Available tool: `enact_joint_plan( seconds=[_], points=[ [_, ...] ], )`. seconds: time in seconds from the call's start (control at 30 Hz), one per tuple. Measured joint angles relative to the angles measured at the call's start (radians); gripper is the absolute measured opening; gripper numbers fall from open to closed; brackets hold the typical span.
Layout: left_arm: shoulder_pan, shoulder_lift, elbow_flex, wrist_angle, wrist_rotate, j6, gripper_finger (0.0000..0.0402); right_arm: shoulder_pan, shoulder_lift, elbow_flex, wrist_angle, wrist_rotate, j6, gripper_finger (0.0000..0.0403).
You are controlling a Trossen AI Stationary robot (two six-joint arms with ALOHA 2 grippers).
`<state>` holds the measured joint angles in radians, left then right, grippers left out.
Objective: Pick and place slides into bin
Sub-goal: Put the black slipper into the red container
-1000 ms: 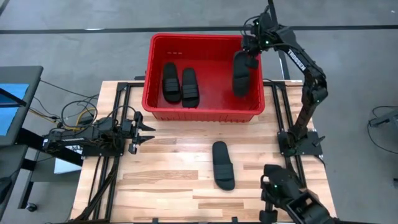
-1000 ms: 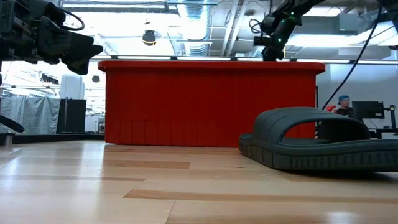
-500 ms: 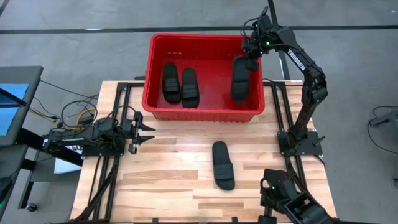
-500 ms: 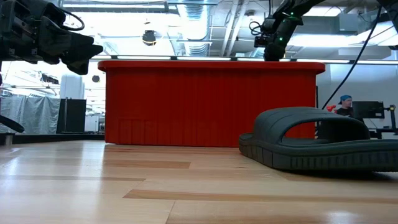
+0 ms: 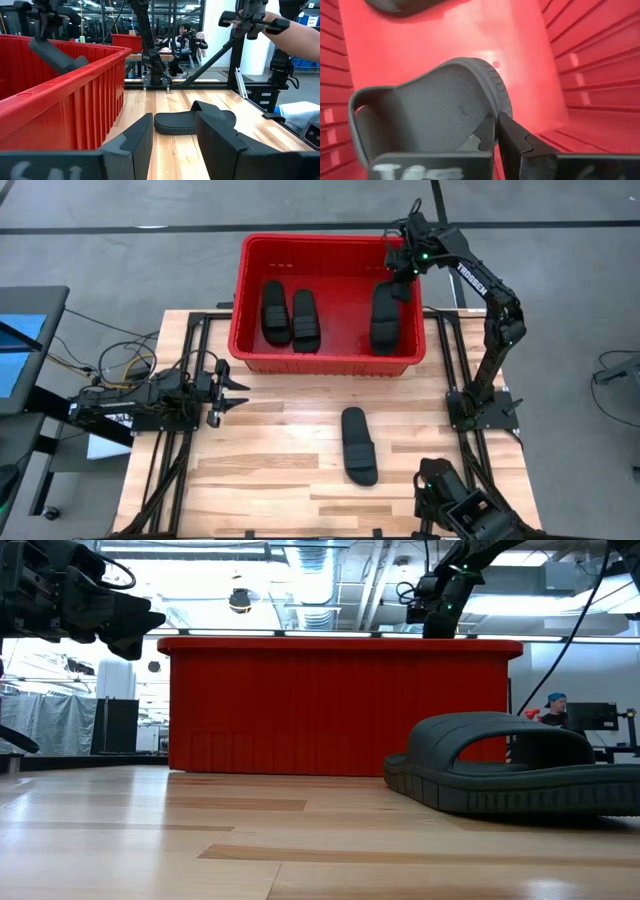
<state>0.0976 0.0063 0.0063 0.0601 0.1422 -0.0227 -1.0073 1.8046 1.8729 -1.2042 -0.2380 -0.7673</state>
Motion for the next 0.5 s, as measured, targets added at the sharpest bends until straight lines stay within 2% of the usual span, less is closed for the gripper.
enact_joint_plan(
  seconds=[0.5],
  points=[
    [0.0,0.0,0.0,0.0,0.0,0.0,0.0139,-0.01,0.0,-0.157,0.132,0.003,-0.018,0.0]
  ],
)
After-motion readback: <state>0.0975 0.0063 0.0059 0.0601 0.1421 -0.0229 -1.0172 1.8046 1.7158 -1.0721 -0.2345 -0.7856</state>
